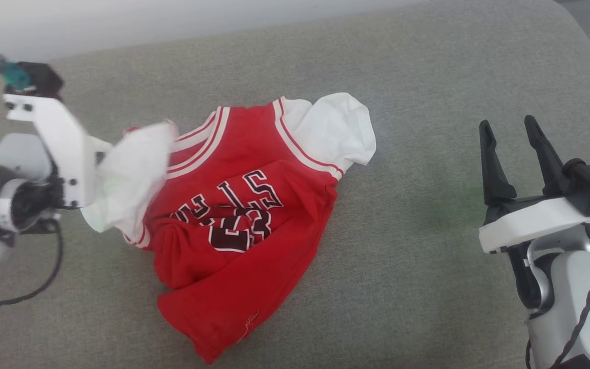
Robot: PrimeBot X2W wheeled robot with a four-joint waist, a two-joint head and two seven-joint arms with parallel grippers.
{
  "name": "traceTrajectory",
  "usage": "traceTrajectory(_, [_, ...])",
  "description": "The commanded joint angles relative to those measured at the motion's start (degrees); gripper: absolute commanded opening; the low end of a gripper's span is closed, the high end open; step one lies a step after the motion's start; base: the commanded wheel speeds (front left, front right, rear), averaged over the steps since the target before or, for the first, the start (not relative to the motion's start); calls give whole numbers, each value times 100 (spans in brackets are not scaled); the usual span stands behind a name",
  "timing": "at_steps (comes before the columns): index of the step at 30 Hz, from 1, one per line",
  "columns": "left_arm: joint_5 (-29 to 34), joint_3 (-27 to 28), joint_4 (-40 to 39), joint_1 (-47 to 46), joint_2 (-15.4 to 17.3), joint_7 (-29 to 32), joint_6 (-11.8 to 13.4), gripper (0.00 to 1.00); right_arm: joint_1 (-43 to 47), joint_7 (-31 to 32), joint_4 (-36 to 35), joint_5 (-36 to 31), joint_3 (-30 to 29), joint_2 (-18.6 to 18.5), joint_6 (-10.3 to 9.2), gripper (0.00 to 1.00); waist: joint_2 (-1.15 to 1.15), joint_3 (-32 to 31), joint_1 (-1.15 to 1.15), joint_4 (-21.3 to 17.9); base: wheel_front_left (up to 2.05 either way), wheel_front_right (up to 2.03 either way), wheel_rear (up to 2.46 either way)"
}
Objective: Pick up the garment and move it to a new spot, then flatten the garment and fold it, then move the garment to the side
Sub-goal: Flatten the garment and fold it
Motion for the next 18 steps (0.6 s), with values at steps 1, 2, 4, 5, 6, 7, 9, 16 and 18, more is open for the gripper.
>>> traceTrajectory(1, [-16,74,-33,108,88,-72,52,0,53,14,-30,-13,-29,-18,1,100,0,-15,0,38,0,0,0])
traceTrajectory(2, [-11,127,-51,157,176,-108,99,0,55,14,-35,-10,-36,-27,1,100,0,-21,0,57,0,0,0])
traceTrajectory(4, [-47,242,-55,274,314,-196,196,0,72,22,-48,-21,-38,-31,1,100,0,-36,0,90,0,0,0])
traceTrajectory(5, [-68,318,-51,328,372,-262,238,0,80,30,-55,-26,-37,-35,1,100,0,-43,0,102,0,0,0])
traceTrajectory(6, [-83,376,-29,393,438,-316,279,0,79,42,-57,-29,-32,-37,2,100,0,-50,0,112,0,0,0])
traceTrajectory(7, [-109,439,12,475,514,-363,302,0,76,52,-64,-28,-30,-43,1,100,0,-56,0,119,0,0,0])
traceTrajectory(9, [-191,567,100,631,627,-466,360,0,81,64,-72,-26,-19,-52,1,100,0,-68,0,131,0,0,0])
traceTrajectory(16, [-498,902,512,1294,789,-726,564,0,155,124,-130,-13,-32,-119,1,100,0,-113,0,171,0,0,0])
traceTrajectory(18, [-626,994,654,1462,753,-818,584,0,179,153,-162,-21,-45,-128,1,100,0,-124,0,186,0,0,0])
